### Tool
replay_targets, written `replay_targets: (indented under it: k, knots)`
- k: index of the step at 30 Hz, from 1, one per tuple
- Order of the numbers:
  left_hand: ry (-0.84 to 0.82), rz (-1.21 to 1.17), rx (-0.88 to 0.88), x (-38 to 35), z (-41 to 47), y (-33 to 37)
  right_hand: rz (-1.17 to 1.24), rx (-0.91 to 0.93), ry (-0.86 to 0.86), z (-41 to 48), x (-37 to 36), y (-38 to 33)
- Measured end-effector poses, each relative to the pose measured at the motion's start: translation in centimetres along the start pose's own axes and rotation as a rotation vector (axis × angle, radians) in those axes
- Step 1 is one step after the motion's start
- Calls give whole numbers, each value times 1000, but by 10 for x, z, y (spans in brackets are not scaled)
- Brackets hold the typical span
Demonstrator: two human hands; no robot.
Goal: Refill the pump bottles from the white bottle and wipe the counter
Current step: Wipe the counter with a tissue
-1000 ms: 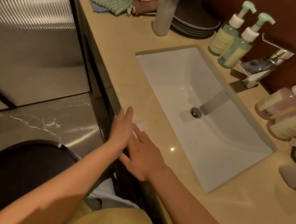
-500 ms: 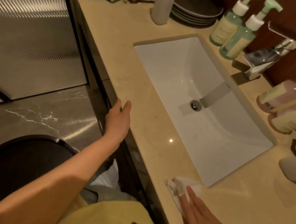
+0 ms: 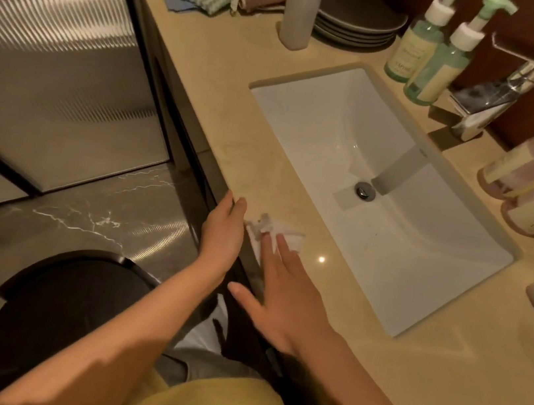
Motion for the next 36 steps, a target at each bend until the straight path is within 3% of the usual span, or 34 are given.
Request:
replay_targets:
  k: [7,11,14,21,36]
  knots:
    - [-54,-5,3,3,-13,-2,10,-36,-56,-66,-30,6]
    - [-47,22,35,6,-10,-9,14,-238,-205,-105,-31,36]
    - [-46,10,57,8,-3,-10,-69,-262,-218,-108,-18,52]
    - [-33,-39,68,17,29,5,-20,-165,-96,-31,19,35]
    - [49,-58,54,65,99,50,-72,99,-53,139,61,-43]
Point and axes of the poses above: each hand's wrist, its own z-axis towards the middle knuckle, its own x-axis out of the back of the hand, y = z × x, the point moved 4 cm from there along z, towards the middle knuckle, and after that the axes turned 8 degrees about -y, right-handed, at the moved point
